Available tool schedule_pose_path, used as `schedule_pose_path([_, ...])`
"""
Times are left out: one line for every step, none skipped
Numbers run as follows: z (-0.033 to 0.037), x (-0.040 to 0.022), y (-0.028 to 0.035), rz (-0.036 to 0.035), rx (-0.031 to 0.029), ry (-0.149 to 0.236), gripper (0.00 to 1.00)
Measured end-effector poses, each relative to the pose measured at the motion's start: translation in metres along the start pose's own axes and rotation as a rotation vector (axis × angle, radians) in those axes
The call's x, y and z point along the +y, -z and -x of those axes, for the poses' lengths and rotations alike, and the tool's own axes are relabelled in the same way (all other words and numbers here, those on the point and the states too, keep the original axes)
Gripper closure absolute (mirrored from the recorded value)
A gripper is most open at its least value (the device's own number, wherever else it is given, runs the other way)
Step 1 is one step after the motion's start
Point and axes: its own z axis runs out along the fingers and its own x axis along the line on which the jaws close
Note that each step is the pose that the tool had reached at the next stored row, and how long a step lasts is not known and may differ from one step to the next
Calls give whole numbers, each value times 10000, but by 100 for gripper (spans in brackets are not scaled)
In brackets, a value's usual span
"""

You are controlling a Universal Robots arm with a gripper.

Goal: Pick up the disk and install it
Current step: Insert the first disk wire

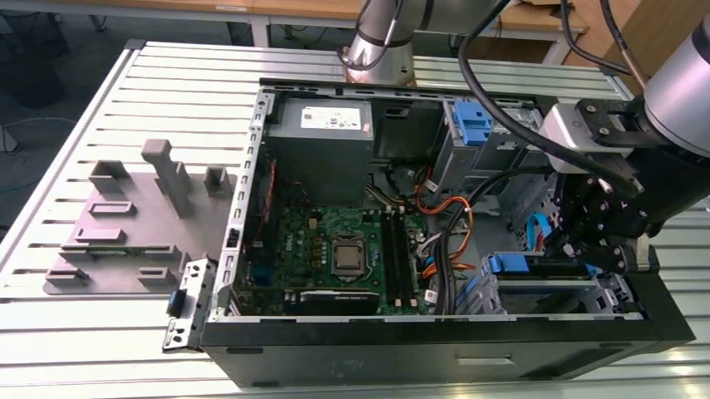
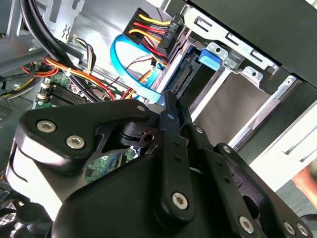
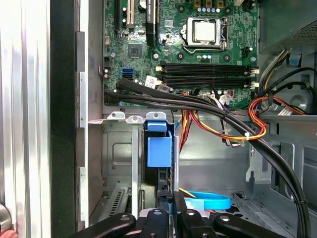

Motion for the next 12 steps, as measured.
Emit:
schedule_pose_path([0,0,-5,0,-2,0,84])
schedule_pose_path([-1,0,-6,0,-1,0,84])
schedule_pose_path([-1,0,-6,0,0,0,84])
schedule_pose_path([-1,0,-6,0,0,1,84])
schedule_pose_path([-3,-1,-7,0,-1,0,84])
schedule_pose_path([-7,-3,-9,0,-4,1,84])
schedule_pose_path([-10,-4,-7,0,-2,0,84])
schedule_pose_path([-10,-4,-7,0,-2,0,84])
schedule_pose_path([-11,-4,-8,0,-3,-1,84])
schedule_pose_path([-12,-5,-14,0,-4,0,84])
schedule_pose_path([-14,-4,-20,1,-3,0,84])
schedule_pose_path([-15,-5,-22,0,0,-1,84])
